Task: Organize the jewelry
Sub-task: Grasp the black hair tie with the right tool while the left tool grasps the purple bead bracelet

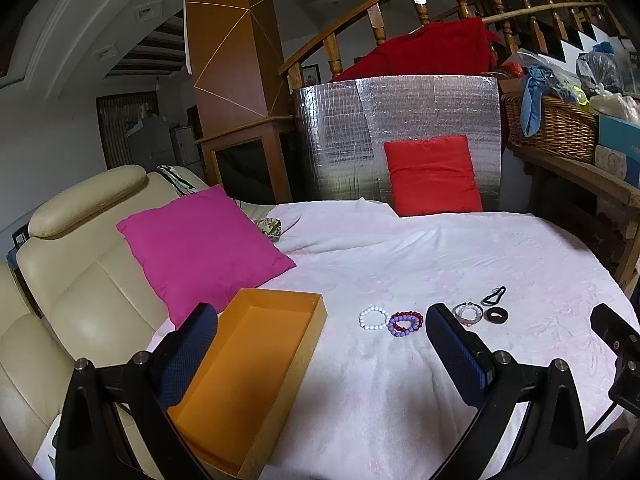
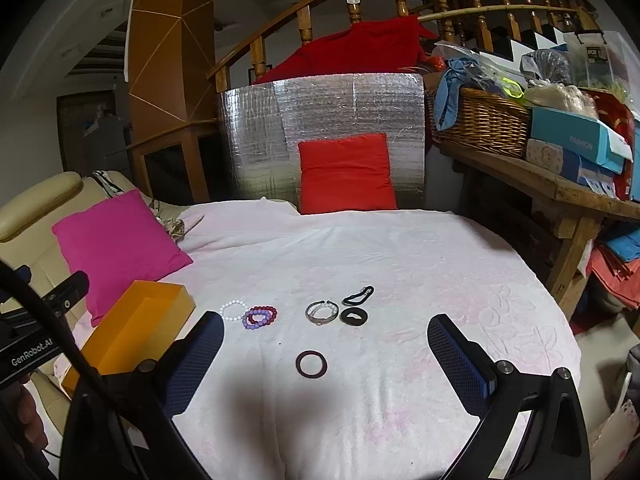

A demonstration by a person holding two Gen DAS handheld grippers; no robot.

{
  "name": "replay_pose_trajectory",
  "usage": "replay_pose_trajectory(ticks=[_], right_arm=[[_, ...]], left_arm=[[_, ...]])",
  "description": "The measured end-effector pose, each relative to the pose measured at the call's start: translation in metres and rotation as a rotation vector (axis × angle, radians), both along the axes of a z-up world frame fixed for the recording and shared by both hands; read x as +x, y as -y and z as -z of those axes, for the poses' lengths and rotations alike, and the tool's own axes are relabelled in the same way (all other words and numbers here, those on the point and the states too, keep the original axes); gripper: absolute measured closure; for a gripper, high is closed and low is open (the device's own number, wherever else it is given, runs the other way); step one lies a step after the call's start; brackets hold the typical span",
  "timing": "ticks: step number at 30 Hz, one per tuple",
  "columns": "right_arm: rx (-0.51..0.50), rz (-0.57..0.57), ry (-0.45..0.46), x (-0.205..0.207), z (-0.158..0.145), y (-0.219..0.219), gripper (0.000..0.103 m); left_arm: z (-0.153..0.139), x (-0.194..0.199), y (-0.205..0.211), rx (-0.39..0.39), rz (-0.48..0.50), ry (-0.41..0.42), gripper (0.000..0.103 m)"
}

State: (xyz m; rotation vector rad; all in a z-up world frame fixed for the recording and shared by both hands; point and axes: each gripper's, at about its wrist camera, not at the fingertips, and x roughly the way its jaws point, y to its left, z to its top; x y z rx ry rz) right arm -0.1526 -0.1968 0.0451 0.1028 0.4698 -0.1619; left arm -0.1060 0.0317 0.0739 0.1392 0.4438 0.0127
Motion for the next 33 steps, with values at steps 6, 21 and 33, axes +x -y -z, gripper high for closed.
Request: replay_pose_trajectory(ticks=[6, 21, 33], right_arm=[[0.007, 0.013, -0.017, 0.01, 0.008, 0.012, 0.0], [0.022, -0.15, -0.205, 0.079, 0.097, 0.056, 0.0], [0.161, -0.29, -0.499, 0.18, 0.198, 0.043, 0.027]], left_arm=[[0.007, 0.011, 0.012, 0.013, 0.006, -0.009, 0.0], [0.109, 0.095, 0.016, -0.035, 0.069, -0.194, 0.0], [0.174, 0.184, 0.027, -0.019, 0.04, -0.352, 0.0]])
